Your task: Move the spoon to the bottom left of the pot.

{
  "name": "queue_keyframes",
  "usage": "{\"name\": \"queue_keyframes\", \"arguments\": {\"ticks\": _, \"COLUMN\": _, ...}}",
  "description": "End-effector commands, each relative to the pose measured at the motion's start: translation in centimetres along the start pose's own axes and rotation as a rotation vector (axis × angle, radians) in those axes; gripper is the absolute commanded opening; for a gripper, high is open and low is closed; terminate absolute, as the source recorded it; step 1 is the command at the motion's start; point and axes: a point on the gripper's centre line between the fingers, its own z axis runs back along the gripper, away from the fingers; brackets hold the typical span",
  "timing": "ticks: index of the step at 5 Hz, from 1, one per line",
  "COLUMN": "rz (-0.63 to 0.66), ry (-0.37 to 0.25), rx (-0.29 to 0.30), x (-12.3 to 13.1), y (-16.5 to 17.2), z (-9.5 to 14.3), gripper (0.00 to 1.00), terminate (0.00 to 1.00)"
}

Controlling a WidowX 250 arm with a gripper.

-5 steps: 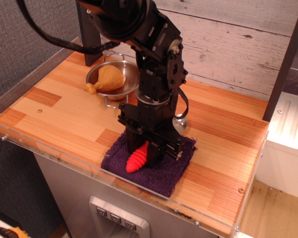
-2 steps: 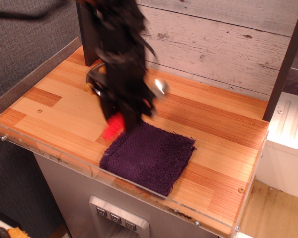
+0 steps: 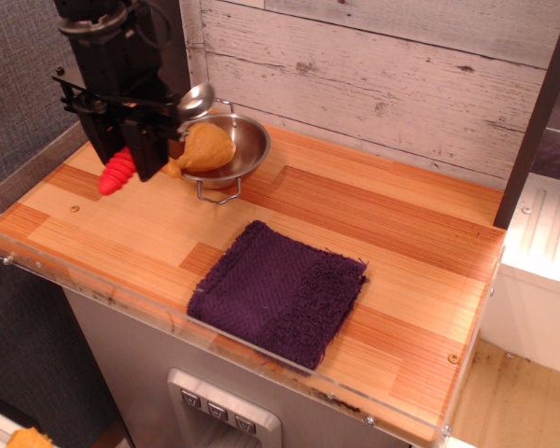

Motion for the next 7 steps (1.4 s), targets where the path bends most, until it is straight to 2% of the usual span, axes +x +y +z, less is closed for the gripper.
{"name": "queue_keyframes", "arguments": {"ticks": 1, "rz": -0.142, "ry": 0.083, "rx": 0.092, "x": 1.3, "y": 9.2, "z": -3.8, "gripper": 0.0, "terminate": 0.0}}
{"name": "queue_keyframes", "arguments": {"ticks": 2, "rz": -0.092, "ry": 0.082, "rx": 0.103, "x": 0.9, "y": 10.9, "z": -3.9, "gripper": 0.0, "terminate": 0.0}}
{"name": "queue_keyframes", "arguments": {"ticks": 4, "rz": -0.069, "ry": 0.113, "rx": 0.104, "x": 0.4, "y": 11.5, "z": -5.0, "gripper": 0.0, "terminate": 0.0}}
{"name": "queue_keyframes", "arguments": {"ticks": 7, "rz": -0.197, "ry": 0.112, "rx": 0.104, "x": 0.2, "y": 10.0, "z": -6.1, "gripper": 0.0, "terminate": 0.0}}
